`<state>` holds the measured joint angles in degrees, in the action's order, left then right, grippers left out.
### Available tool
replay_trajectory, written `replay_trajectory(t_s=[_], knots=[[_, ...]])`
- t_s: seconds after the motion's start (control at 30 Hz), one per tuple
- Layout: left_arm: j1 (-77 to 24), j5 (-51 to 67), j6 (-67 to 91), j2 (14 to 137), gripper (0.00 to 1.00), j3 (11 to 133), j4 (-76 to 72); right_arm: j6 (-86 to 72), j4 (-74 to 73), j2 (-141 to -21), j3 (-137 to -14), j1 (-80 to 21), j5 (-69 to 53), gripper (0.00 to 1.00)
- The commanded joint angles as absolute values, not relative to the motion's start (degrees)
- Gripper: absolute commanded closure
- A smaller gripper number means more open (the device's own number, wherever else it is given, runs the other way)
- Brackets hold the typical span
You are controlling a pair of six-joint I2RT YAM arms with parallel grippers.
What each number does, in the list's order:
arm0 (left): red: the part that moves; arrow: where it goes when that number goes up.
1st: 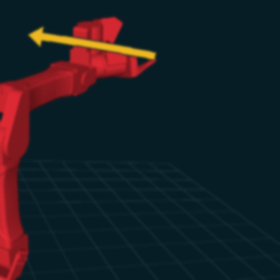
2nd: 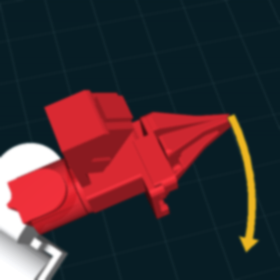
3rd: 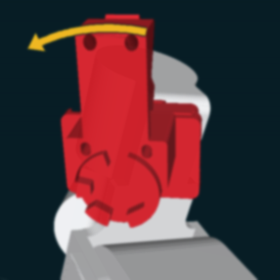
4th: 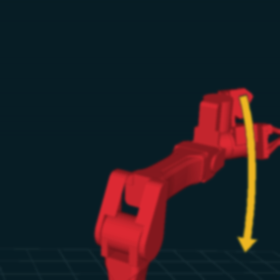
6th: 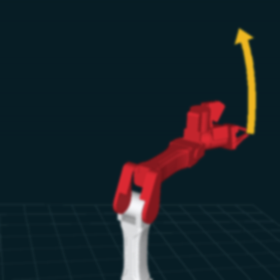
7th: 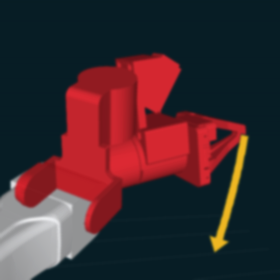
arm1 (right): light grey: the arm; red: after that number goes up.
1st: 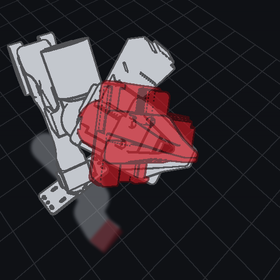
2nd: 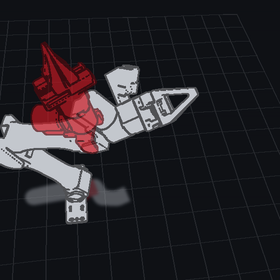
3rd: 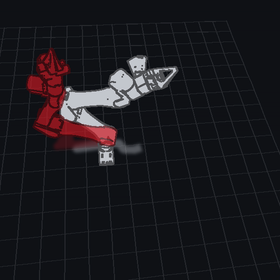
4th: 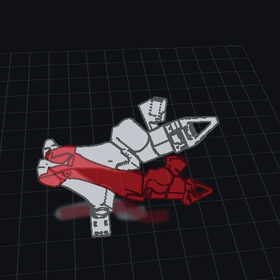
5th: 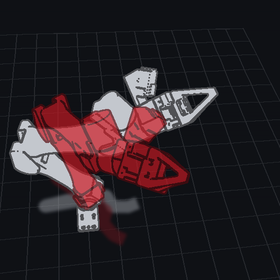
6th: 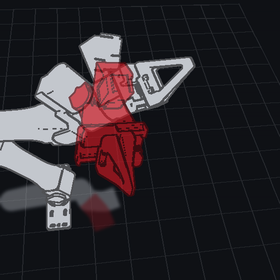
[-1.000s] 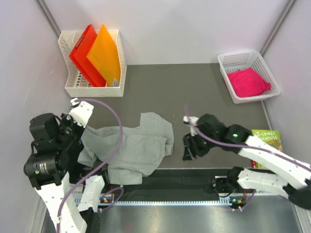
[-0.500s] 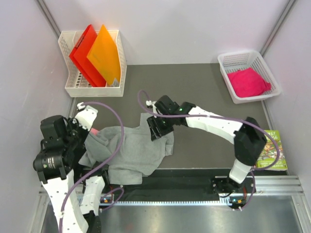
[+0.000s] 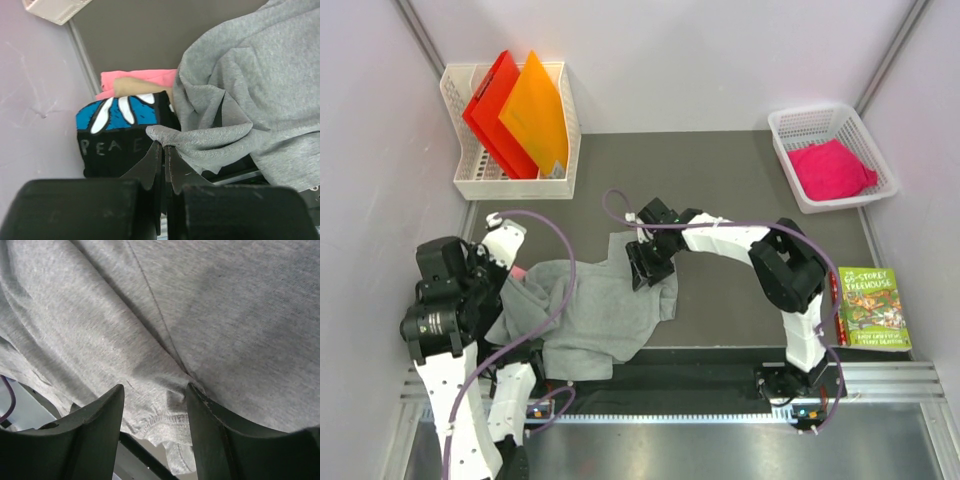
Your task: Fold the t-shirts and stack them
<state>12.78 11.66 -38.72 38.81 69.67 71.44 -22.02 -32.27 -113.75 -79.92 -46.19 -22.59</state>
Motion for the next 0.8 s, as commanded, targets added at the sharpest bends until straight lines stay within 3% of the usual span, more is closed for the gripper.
replay_trajectory(t_s=[0.0,0.4,0.6,0.77], knots=[[13.01,16.69,-38.40,39.55,1.00,67.42,66.89,-22.15,-29.88,-115.22,-79.81,-43.77,-25.66,0.47],[12.92,27.15,-42.54,43.15,1.00,59.24,57.13,-19.16,-31.03,-115.31,-72.78,-33.58,-21.45,0.53],[13.01,30.06,-42.88,47.10,1.00,62.04,57.21,-19.33,-30.41,-115.23,-69.53,-29.71,-18.64,0.57],[12.92,28.66,-44.74,49.22,1.00,64.95,59.15,-19.51,-29.35,-115.40,-68.02,-28.65,-17.76,0.55]])
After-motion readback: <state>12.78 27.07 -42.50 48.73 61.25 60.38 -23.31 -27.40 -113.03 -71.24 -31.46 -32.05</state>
